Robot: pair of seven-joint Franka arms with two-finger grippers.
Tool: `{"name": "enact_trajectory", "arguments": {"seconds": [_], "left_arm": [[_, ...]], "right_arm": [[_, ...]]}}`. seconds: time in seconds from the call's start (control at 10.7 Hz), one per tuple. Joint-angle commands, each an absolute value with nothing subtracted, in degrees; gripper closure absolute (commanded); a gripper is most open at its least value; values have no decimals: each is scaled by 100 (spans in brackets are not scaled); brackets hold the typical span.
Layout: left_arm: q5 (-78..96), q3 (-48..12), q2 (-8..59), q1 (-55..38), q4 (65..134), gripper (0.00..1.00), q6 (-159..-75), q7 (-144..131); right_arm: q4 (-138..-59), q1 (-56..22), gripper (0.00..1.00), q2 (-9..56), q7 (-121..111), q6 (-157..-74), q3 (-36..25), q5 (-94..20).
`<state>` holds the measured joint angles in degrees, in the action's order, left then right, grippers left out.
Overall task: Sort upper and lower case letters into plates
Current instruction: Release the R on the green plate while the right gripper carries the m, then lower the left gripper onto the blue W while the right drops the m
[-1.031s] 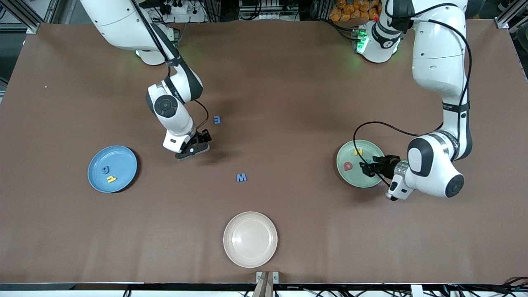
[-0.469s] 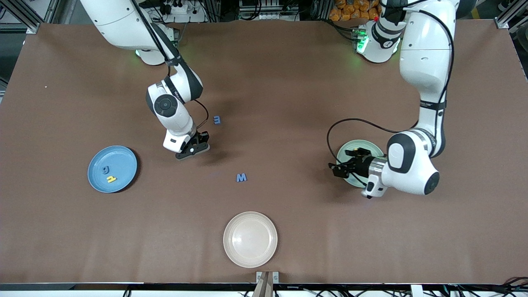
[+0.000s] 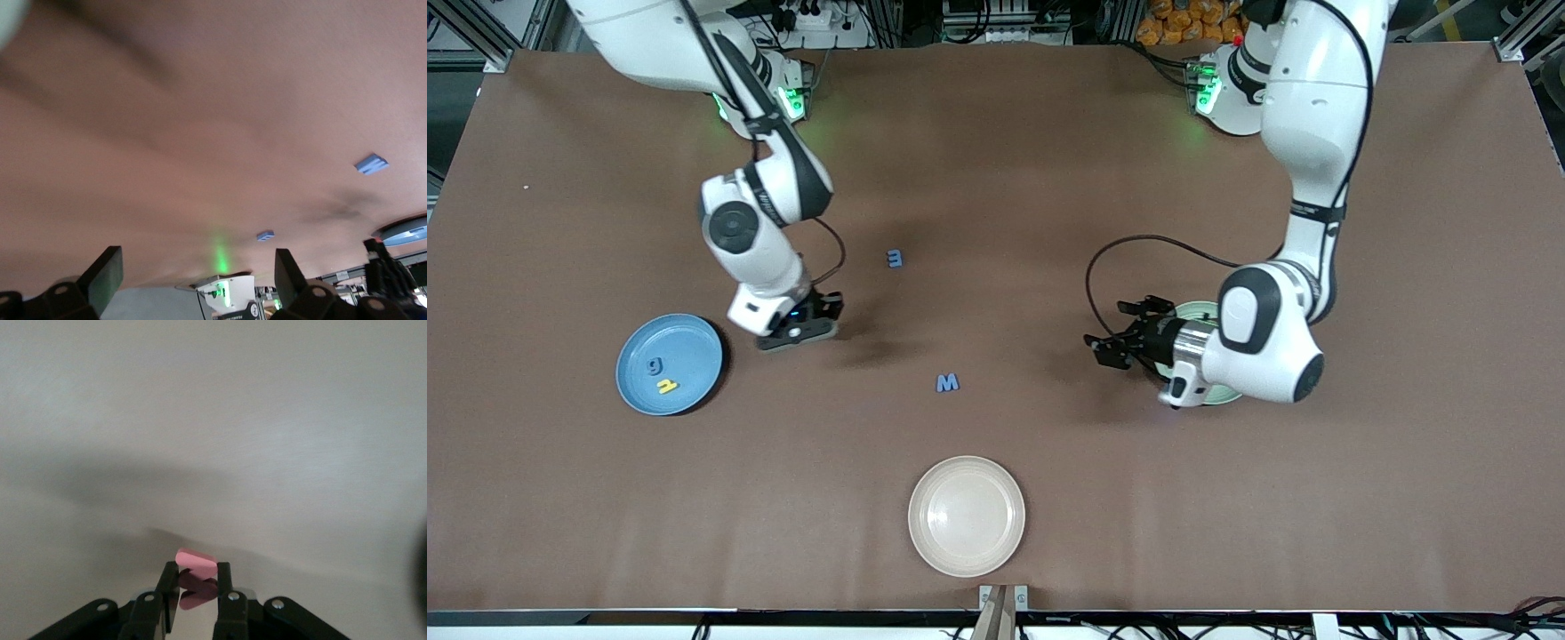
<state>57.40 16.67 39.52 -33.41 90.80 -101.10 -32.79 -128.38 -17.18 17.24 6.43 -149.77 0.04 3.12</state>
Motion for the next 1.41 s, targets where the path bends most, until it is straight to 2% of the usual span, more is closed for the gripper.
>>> {"name": "enact_trajectory", "arguments": {"seconds": [0.0, 0.19, 0.28, 0.38, 0.56, 0.66, 0.75, 0.94, 1.12, 1.31], "left_arm": [[5513, 1740, 3482, -4058, 9142, 0, -11061, -3515], [5014, 1766, 3507, -4637, 8782, 0, -11687, -4136], [4183, 1767, 3568, -4989, 8545, 0, -11924, -4505], [3148, 1749, 3760, -5210, 8247, 0, -12109, -4874], [2157, 1740, 4042, -5518, 7929, 0, -12426, -5220], [1727, 1732, 4173, -5633, 7884, 0, -12750, -5177], [1366, 1723, 4401, -5738, 7640, 0, -12936, -5159], [795, 1723, 4815, -5836, 7113, 0, -13217, -4793], [405, 1688, 5035, -5836, 7093, 0, -14268, -3907], [352, 1670, 5482, -5836, 7093, 0, -15262, -3108]], "right_arm": [[-12745, -1320, 100, 1555, 659, -14776, -193, 308], [-12430, -846, 100, 1538, 563, -14215, -473, 386], [-12262, -757, 100, 1599, 554, -13968, -579, 404], [-12243, -669, 100, 1661, 554, -13914, -650, 404], [-12287, -554, 100, 1687, 475, -13904, -904, 413], [-12278, -536, 80, 1748, 414, -13913, -1001, 413], [-12235, -536, 1, 1766, 474, -13904, -1150, 404], [-12095, -510, 0, 1696, 404, -13565, -1353, 396], [-11743, -492, 0, 1732, 422, -12878, -1319, 378], [-11768, -571, 0, 1644, 501, -12815, -1318, 334]]}}
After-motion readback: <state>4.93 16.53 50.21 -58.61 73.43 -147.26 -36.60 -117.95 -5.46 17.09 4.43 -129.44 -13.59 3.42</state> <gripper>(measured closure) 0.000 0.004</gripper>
